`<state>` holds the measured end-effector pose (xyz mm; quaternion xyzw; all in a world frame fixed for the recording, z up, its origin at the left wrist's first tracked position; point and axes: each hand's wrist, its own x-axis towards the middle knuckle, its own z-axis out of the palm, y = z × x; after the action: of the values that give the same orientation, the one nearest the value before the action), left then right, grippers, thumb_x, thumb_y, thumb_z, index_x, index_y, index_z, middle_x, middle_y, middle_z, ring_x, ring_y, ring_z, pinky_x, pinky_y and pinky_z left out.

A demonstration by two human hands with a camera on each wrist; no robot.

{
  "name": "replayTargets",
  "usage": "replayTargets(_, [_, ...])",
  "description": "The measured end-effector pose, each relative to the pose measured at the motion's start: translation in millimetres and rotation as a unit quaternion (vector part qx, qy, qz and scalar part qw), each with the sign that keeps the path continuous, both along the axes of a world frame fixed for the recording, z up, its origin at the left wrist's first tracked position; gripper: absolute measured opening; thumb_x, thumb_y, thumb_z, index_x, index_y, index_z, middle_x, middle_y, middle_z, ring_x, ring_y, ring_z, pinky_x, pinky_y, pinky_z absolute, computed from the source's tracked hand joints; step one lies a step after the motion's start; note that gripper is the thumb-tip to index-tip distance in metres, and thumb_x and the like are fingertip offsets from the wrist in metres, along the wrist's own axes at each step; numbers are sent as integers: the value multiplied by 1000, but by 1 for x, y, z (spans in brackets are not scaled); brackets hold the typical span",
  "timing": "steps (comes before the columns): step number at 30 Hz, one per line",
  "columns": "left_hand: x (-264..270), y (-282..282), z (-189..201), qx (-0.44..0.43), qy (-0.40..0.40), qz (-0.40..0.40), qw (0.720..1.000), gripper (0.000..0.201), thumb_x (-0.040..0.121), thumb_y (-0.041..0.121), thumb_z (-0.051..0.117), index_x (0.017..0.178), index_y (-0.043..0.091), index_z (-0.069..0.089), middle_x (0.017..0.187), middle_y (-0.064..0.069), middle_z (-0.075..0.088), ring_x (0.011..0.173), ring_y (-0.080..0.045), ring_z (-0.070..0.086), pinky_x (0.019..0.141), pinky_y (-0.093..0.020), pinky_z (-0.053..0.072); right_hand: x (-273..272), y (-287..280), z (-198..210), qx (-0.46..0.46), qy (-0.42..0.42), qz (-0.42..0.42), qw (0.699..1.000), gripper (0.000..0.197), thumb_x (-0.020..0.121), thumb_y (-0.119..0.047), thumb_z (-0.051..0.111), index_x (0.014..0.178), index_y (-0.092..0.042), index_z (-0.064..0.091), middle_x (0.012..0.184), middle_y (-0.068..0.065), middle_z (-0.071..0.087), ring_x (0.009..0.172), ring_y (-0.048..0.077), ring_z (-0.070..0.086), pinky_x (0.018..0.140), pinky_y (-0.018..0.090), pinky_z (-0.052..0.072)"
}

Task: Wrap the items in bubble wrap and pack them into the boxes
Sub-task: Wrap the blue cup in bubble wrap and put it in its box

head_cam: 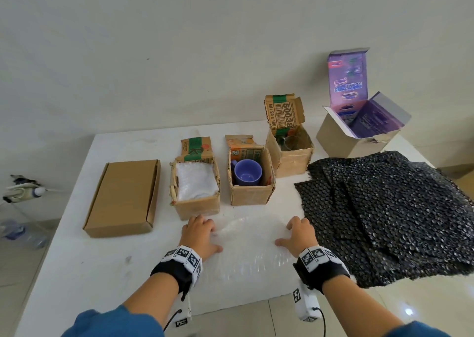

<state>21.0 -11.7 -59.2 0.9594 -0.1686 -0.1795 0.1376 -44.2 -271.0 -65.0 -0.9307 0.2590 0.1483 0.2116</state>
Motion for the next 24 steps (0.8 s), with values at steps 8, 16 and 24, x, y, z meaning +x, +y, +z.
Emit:
replayTargets(8, [7, -20, 59, -299, 123, 50, 945, 19, 82, 35, 68, 94, 25, 58, 94, 5, 63, 91, -11, 59, 78, -25, 47, 15, -7, 37, 32, -124, 15, 992, 50, 80, -44, 70, 117, -14, 54, 124, 10, 46, 114, 25, 47, 98, 34, 42])
replayTargets(16, [18, -45, 123, -461, 57, 81, 882, 23, 81, 34, 69, 91, 15, 61, 88, -1, 63, 83, -14, 59, 76, -32, 49, 41, 29, 139, 226, -172, 240, 928, 43, 86, -56, 53, 110, -21, 61, 103, -7, 64, 93, 7, 60, 83, 27, 49])
replayTargets(24, [30, -38, 155, -452, -10, 80, 888, 40, 77, 36, 74, 104, 15, 53, 111, 2, 58, 101, -7, 53, 92, -23, 42, 62, 34, 176, 252, -229, 279, 898, 18, 83, -26, 69, 97, -15, 64, 87, 1, 65, 78, 20, 62, 72, 31, 53])
